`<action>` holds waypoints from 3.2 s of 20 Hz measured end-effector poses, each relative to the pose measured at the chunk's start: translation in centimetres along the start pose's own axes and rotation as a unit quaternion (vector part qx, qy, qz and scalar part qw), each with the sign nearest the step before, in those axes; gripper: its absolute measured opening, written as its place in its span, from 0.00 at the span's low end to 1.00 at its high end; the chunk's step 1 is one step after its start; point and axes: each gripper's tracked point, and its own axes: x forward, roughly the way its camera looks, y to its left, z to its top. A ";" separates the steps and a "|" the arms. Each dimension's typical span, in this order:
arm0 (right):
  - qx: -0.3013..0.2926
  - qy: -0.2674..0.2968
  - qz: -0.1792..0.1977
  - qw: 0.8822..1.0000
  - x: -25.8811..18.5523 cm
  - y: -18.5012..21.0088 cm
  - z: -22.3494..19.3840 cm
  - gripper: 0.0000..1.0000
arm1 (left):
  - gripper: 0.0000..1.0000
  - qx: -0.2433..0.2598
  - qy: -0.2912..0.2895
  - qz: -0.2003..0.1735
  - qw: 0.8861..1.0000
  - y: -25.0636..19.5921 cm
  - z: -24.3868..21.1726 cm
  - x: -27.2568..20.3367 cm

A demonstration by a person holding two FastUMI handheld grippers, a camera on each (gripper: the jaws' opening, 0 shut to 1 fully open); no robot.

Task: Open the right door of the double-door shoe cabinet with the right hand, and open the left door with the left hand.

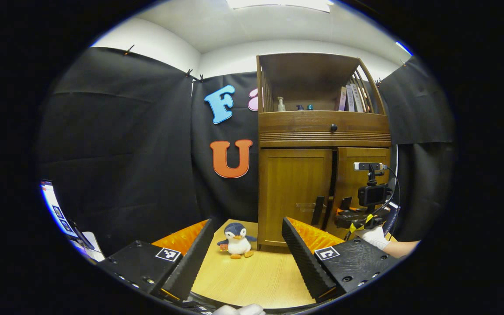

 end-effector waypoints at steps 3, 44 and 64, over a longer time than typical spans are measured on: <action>0.001 -0.003 0.000 1.000 -2.2 -0.8 -0.8 0.31 | 0.95 0.000 0.006 -0.010 1.000 0.1 -0.7 0.2; -0.006 -0.002 0.015 1.000 -16.6 -25.3 -4.3 0.04 | 0.96 0.005 0.024 -0.093 0.995 -17.0 -2.1 -2.8; -0.026 -0.024 0.018 0.999 -18.7 -29.8 -1.5 0.40 | 0.95 0.007 0.022 -0.055 0.998 -19.2 -2.0 -3.2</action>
